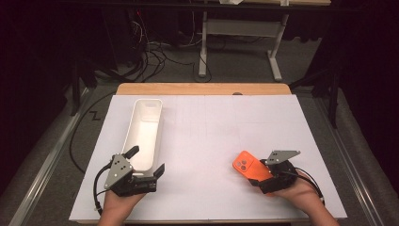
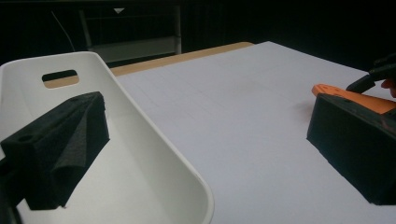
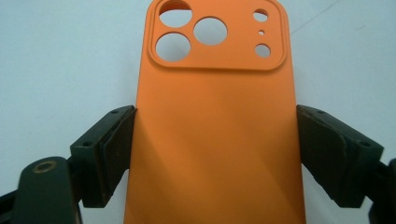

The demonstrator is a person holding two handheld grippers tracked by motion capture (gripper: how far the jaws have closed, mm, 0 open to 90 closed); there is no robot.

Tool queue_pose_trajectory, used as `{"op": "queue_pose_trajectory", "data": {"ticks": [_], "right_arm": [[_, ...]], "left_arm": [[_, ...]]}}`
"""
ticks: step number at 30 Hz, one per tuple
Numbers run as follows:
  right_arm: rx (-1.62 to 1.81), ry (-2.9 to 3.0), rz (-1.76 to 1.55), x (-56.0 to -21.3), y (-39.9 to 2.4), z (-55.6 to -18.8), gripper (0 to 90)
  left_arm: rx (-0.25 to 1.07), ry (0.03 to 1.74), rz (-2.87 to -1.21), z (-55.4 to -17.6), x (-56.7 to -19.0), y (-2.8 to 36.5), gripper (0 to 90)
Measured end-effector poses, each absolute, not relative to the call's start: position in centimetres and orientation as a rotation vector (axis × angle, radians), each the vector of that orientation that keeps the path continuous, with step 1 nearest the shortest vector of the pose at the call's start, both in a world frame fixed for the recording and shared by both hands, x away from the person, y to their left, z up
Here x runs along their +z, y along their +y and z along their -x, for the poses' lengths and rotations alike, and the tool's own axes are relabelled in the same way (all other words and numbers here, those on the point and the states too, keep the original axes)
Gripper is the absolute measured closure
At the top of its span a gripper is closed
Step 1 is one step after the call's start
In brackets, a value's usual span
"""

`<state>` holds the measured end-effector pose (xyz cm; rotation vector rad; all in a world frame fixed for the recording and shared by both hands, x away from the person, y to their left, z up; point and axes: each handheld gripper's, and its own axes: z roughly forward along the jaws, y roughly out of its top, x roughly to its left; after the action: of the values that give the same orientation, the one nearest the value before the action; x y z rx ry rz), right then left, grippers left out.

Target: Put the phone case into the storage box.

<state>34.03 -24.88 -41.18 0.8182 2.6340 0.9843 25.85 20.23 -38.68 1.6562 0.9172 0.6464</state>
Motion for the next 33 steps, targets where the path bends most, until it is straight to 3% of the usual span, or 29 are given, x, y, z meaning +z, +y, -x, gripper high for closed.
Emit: {"op": "queue_pose_trajectory", "data": {"ticks": [33], "right_arm": [[1.454,2.351,-0.811,-40.57,-25.55,-33.64,16.7]], "left_arm": [[0.629,0.862,-1.668,-25.25,-38.20,19.36,0.1]]}}
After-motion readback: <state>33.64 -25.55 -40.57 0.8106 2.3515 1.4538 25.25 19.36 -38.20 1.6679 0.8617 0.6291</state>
